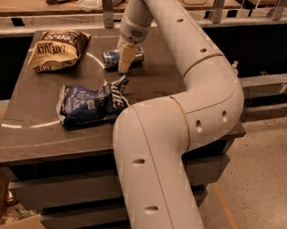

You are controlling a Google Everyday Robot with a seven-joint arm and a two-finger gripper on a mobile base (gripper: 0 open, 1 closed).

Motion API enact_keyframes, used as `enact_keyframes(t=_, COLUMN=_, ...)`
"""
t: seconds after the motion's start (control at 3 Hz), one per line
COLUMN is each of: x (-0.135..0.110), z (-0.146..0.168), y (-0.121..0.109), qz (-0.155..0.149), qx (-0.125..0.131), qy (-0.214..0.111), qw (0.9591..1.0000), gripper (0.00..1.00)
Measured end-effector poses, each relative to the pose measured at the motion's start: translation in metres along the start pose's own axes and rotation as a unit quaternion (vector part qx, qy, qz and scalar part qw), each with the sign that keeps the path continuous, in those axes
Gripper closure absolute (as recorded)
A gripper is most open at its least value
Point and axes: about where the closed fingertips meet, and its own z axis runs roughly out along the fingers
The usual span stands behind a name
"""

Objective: Move redbull can near blue chip bag

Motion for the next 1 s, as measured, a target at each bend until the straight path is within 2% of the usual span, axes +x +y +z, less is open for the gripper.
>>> enact_keyframes(t=0.33, x=-0.001, z=-0.003, y=0.005, qz=-0.001, qx=-0.005, qy=-0.004, qw=1.0000, gripper=0.60)
enact_keyframes(t=0.67, x=-0.004, z=-0.022, y=0.016, qz=0.012, qx=-0.005, qy=-0.021, qw=0.9997, gripper=0.82)
enact_keyframes(t=1.0, x=-0.015, z=-0.043, y=0.048, qz=0.047, qx=-0.021, qy=-0.046, qw=0.9976, gripper=1.00)
